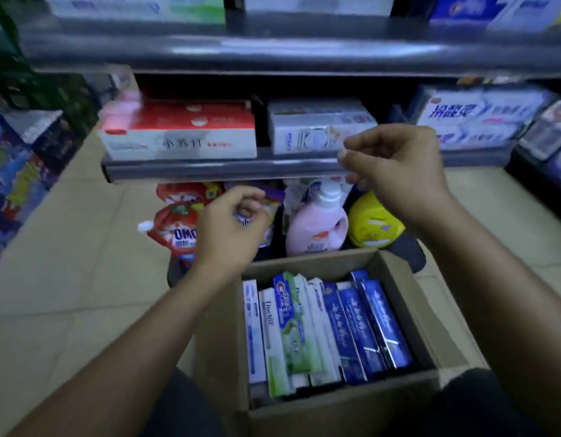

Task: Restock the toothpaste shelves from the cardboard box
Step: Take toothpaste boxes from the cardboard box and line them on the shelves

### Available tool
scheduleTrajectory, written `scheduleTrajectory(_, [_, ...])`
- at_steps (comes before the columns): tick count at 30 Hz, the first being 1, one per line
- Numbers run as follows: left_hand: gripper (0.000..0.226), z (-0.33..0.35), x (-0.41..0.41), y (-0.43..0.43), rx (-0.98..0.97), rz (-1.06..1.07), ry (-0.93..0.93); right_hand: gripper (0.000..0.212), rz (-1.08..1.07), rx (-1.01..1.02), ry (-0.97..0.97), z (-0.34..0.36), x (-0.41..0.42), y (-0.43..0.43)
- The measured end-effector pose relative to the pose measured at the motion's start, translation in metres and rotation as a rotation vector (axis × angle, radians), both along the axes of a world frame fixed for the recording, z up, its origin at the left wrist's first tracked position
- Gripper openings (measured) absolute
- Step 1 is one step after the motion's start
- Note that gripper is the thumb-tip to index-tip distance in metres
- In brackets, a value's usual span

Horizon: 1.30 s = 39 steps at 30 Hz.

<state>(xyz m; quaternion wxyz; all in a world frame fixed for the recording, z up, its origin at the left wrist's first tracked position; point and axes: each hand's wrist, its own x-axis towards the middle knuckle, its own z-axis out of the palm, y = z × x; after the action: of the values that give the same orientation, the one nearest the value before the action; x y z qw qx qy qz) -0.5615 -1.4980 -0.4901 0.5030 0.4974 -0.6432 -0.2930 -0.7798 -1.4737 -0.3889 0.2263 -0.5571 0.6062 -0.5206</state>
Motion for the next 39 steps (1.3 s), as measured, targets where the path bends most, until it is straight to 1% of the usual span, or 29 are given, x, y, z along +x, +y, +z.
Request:
scheduleTrajectory(3, [0.010,-0.041,-0.031,0.003,0.171,-0.054,-0.180,0.008,-0.003,0.175,0.032,-0.045,-0.027,0.007])
scheduleTrajectory(5, [0.013,-0.066,-0.046,0.003,0.280,-0.071,-0.341,0.010,0.007,0.290,0.042,-0.075,-0.042,0.013])
scheduleTrajectory(7, [0.005,-0.089,-0.057,0.003,0.399,-0.081,-0.531,0.012,0.030,0.393,0.050,-0.102,-0.055,0.020])
scheduleTrajectory(8, [0.014,-0.100,-0.060,0.004,0.439,-0.084,-0.623,0.012,0.040,0.442,0.056,-0.115,-0.060,0.024])
scheduleTrajectory(10, [0.023,-0.122,-0.063,0.005,0.495,-0.087,-0.777,0.015,0.050,0.556,0.116,-0.134,-0.069,0.030])
scheduleTrajectory(12, [0.033,-0.140,-0.065,0.007,0.547,-0.096,-0.905,0.035,0.067,0.656,0.224,-0.140,-0.073,0.034])
scheduleTrajectory(13, [0.039,-0.148,-0.065,0.006,0.571,-0.098,-0.945,0.043,0.083,0.674,0.271,-0.141,-0.072,0.034])
scheduleTrajectory(14, [0.045,-0.153,-0.067,0.007,0.599,-0.097,-0.960,0.043,0.113,0.668,0.298,-0.141,-0.071,0.032])
scheduleTrajectory(15, [0.050,-0.158,-0.070,0.006,0.625,-0.092,-0.949,0.035,0.143,0.645,0.308,-0.142,-0.069,0.031])
scheduleTrajectory(17, [0.057,-0.165,-0.074,0.005,0.669,-0.063,-0.874,0.016,0.182,0.587,0.323,-0.144,-0.064,0.028])
scheduleTrajectory(18, [0.057,-0.167,-0.075,0.005,0.680,-0.039,-0.843,0.013,0.194,0.573,0.351,-0.144,-0.063,0.027])
scheduleTrajectory(20, [0.056,-0.168,-0.075,0.007,0.682,0.013,-0.796,0.011,0.212,0.571,0.409,-0.142,-0.062,0.027])
scheduleTrajectory(22, [0.049,-0.164,-0.073,0.007,0.659,0.049,-0.755,0.009,0.221,0.575,0.433,-0.140,-0.063,0.027])
scheduleTrajectory(23, [0.043,-0.161,-0.072,0.006,0.646,0.063,-0.711,0.009,0.227,0.576,0.431,-0.139,-0.064,0.026])
scheduleTrajectory(25, [0.033,-0.148,-0.071,0.002,0.632,0.072,-0.537,0.010,0.242,0.577,0.416,-0.137,-0.064,0.025])
scheduleTrajectory(29, [0.033,-0.110,-0.058,-0.007,0.643,0.082,-0.062,0.018,0.257,0.572,0.392,-0.135,-0.059,0.022])
scheduleTrajectory(31, [0.024,-0.092,-0.050,-0.008,0.672,0.107,0.216,0.023,0.302,0.562,0.297,-0.134,-0.055,0.020])
scheduleTrajectory(32, [0.020,-0.085,-0.047,-0.008,0.687,0.118,0.321,0.031,0.335,0.571,0.232,-0.133,-0.052,0.019])
scheduleTrajectory(33, [0.018,-0.080,-0.044,-0.008,0.706,0.132,0.396,0.042,0.372,0.593,0.169,-0.132,-0.051,0.020])
scheduleTrajectory(35, [0.022,-0.073,-0.039,-0.008,0.759,0.160,0.514,0.061,0.440,0.649,0.076,-0.128,-0.047,0.021])
scheduleTrajectory(37, [0.029,-0.072,-0.035,-0.007,0.813,0.175,0.595,0.066,0.473,0.677,0.046,-0.126,-0.042,0.023])
scheduleTrajectory(39, [0.032,-0.072,-0.033,-0.006,0.851,0.187,0.664,0.061,0.463,0.642,-0.001,-0.126,-0.037,0.022])
